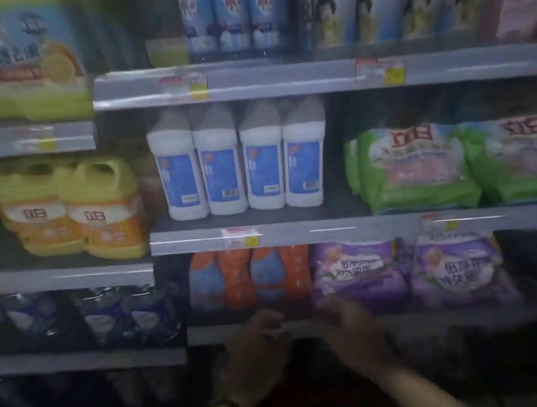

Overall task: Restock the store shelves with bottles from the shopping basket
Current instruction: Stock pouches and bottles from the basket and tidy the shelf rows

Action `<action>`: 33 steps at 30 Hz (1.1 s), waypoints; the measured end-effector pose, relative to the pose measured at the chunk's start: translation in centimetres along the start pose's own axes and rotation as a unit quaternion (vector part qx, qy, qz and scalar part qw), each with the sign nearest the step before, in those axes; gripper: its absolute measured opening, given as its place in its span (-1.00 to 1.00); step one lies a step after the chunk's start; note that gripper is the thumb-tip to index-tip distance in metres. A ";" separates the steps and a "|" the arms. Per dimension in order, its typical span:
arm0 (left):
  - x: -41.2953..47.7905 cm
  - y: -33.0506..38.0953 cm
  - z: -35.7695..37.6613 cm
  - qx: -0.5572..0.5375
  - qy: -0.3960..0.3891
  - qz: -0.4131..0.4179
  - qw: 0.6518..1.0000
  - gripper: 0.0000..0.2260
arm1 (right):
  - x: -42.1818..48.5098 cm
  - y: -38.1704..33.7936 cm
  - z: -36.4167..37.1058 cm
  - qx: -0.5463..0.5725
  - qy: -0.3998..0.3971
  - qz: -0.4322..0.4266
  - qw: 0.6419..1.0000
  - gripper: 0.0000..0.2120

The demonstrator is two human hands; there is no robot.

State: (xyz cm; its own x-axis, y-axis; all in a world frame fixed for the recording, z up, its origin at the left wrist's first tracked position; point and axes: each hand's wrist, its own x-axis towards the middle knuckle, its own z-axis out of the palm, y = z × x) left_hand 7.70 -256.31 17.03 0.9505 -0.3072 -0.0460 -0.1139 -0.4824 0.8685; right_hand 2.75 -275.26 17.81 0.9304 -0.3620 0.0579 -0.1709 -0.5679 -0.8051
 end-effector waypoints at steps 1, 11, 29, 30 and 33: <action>1.0 -0.6 0.5 -0.016 0.003 0.008 1.000 -0.75 | 0.4 0.7 0.5 0.008 -0.002 0.008 1.000 -0.79; 9.5 -7.2 6.6 -0.052 0.106 0.042 0.992 -0.75 | 7.6 5.1 5.4 0.080 0.014 0.031 0.996 -0.51; 13.2 -10.6 8.0 -0.066 0.128 0.051 0.988 -0.65 | 20.0 6.4 9.6 0.052 0.054 0.058 0.996 -0.46; 13.1 -10.4 7.9 -0.068 0.121 0.050 0.989 -0.63 | 20.0 6.5 9.5 0.044 0.034 0.045 0.997 -0.52; 13.2 -10.0 7.9 -0.066 0.122 0.062 0.988 -0.56 | 19.8 6.7 8.9 0.033 -0.001 0.022 0.999 -0.70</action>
State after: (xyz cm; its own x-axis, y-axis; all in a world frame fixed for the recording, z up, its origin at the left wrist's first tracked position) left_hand 19.10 -262.03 3.85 0.9750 -0.1426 0.1704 -0.2097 -0.3378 0.9175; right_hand 22.87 -279.67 8.34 0.9232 -0.3838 0.0214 -0.1890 -0.5017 -0.8441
